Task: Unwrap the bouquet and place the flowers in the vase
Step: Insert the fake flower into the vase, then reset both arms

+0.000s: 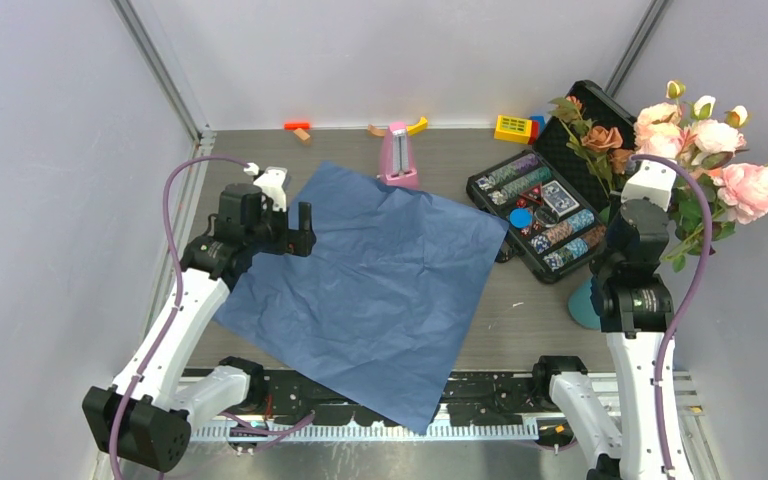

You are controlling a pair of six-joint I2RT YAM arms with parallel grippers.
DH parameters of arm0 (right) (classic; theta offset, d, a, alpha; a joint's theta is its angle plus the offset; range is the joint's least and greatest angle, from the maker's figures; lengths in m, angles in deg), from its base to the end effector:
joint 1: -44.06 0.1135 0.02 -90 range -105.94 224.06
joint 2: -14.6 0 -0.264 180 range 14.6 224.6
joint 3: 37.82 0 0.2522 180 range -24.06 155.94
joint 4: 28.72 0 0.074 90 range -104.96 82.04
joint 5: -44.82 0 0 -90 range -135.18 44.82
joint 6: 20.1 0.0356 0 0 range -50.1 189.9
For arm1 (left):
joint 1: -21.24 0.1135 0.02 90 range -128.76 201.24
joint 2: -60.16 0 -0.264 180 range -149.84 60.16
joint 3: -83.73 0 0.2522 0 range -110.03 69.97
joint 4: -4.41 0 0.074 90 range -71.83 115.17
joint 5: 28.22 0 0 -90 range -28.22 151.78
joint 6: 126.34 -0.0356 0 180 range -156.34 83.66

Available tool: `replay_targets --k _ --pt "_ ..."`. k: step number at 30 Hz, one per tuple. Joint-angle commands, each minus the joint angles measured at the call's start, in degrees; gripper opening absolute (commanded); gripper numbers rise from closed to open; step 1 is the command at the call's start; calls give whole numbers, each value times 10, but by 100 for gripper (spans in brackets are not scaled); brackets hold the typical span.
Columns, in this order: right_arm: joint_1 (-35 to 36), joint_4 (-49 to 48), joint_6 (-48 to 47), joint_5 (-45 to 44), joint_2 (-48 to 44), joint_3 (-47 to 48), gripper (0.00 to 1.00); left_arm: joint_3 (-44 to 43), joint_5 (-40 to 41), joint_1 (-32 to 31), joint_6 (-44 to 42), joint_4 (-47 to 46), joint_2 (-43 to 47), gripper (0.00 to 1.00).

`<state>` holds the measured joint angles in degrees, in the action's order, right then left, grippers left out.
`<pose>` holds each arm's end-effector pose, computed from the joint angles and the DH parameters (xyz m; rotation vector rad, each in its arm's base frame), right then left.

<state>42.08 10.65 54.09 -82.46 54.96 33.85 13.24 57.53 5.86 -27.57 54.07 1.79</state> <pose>0.1348 -0.0262 0.4012 0.2854 1.7217 -0.7830 0.2066 -0.0596 0.3245 0.1702 2.2357 -0.3124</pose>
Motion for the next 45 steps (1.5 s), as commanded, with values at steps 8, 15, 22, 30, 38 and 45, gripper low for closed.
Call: replay_targets --k 8,15,22,30,38,45 --pt "-1 28 27 26 -28 31 43 0 6 -2 6 -12 15 100" --pt "-1 60 41 36 -40 52 62 0 5 -2 8 -12 16 100" --pt "-1 89 47 44 -45 75 76 0 12 -2 11 -12 17 100" --pt "-1 118 94 98 -38 132 87 6 29 -2 12 -19 29 100" --pt "-1 166 164 176 11 227 91 14 58 -2 16 -32 47 100" --pt "-1 176 246 286 72 284 92 16 87 3 33 -45 65 100"
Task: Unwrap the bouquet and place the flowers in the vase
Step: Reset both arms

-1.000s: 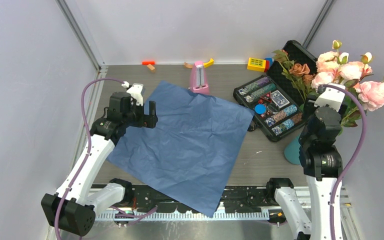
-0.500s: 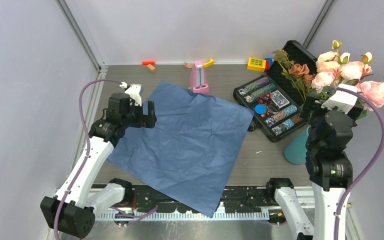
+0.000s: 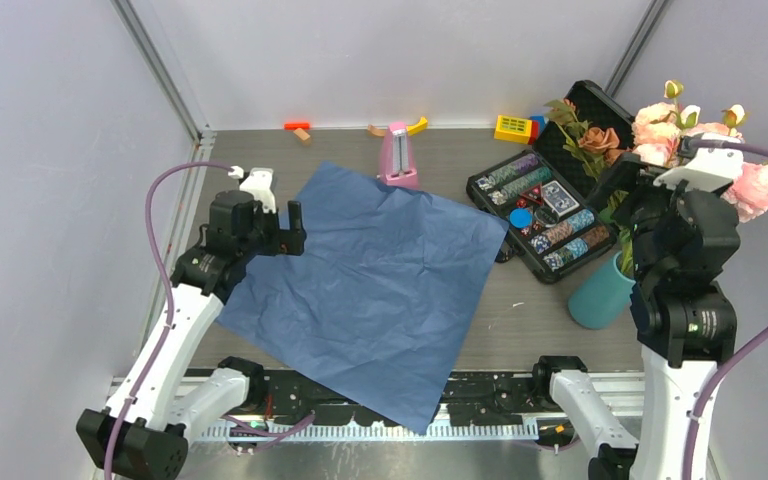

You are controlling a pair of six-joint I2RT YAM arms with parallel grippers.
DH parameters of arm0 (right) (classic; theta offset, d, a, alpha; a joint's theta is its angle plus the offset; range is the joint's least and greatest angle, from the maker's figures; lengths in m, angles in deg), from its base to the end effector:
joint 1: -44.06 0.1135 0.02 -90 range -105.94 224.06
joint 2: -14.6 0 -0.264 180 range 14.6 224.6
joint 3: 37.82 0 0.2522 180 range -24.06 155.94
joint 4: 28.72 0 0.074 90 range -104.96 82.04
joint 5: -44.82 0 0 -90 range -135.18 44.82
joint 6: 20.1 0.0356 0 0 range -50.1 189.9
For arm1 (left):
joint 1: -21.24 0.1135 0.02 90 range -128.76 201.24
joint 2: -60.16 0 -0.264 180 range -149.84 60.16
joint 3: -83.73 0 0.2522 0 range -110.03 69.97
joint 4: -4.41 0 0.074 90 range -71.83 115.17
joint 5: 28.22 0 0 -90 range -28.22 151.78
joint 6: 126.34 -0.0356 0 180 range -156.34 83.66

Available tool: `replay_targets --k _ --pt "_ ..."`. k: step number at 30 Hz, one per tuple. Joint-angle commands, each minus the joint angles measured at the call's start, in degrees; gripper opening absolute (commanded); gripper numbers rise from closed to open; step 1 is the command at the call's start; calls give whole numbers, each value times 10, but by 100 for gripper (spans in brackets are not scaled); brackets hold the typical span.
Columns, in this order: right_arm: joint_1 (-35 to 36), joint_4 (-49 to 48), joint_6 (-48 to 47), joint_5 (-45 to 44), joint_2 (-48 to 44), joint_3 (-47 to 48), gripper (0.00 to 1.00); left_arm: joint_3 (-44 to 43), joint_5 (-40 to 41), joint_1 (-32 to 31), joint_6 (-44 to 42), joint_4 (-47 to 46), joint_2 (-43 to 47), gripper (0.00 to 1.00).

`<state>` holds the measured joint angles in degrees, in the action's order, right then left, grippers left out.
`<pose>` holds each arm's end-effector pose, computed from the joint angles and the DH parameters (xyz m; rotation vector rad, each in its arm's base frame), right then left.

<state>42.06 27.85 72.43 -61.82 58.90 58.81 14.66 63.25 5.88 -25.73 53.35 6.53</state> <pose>0.0926 -0.0134 0.4895 0.2859 1.6217 -0.2316 0.1911 -0.0515 0.3327 0.0748 2.1633 -0.2343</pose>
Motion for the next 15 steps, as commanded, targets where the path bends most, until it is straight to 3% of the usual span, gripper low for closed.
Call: replay_targets --k 1,10,15 --pt "-1 6 68 101 49 46 92 3 36 4 16 -39 21 100" --pt "17 -33 125 215 102 48 92 23 73 9 25 -65 63 100" --pt "131 -31 101 128 139 57 92 25 77 10 32 -67 65 100"
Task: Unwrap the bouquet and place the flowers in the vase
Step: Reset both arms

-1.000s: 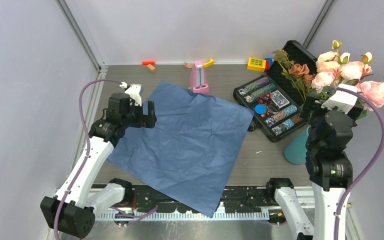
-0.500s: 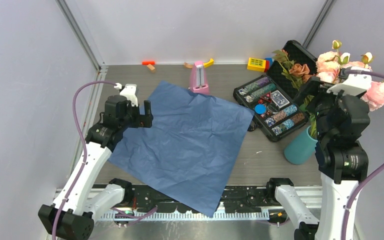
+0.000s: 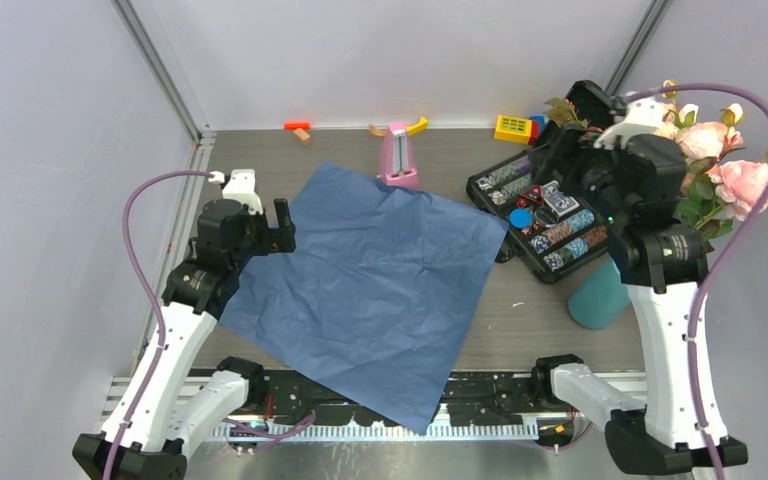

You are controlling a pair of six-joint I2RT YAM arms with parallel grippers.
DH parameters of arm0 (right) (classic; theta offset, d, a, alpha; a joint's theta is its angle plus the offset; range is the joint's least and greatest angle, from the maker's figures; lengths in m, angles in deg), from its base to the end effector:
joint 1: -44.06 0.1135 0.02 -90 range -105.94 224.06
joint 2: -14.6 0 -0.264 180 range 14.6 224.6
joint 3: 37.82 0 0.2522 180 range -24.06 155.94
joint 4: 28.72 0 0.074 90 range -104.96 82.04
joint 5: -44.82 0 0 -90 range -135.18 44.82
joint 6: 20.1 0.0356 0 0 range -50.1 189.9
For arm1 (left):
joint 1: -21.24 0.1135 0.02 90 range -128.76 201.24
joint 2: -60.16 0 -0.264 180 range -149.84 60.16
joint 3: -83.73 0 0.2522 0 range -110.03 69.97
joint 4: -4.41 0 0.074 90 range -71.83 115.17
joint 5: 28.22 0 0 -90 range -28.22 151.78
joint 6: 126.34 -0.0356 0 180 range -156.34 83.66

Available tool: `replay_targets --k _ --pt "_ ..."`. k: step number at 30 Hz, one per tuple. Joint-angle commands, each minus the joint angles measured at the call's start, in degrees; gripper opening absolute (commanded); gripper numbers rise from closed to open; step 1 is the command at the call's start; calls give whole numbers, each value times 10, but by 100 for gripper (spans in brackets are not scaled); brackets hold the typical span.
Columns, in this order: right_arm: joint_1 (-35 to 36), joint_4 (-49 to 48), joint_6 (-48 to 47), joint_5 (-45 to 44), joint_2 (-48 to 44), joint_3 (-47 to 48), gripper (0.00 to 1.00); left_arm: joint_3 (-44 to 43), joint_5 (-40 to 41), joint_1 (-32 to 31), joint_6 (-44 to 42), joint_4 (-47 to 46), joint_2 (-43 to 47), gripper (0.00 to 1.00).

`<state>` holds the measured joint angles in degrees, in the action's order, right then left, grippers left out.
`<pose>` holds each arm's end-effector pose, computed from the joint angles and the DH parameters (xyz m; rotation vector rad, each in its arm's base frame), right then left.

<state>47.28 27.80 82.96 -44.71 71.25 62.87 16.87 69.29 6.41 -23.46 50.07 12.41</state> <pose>0.1629 0.0095 0.4857 0.1479 1.7874 0.2112 0.1738 -0.0412 0.3426 -0.0479 2.0336 -0.1714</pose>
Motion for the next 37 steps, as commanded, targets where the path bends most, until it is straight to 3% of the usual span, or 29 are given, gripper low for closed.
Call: replay_targets --k 1,5,13,19,26,37 --pt "118 -30 -16 -79 21 17 92 3 17 5 10 -34 7 100" --pt "193 -37 -32 -140 55 12 93 3 21 6 10 -35 6 100" --pt "208 -148 -12 -173 37 -108 99 7 44 6 10 -36 19 100" --pt "198 -178 -7 -173 38 -160 100 18 63 6 1 -48 46 100" --pt "140 -201 20 -123 19 -208 99 15 84 6 2 -45 49 100" --pt "114 -202 21 -99 15 -214 99 19 79 6 1 -50 60 100"
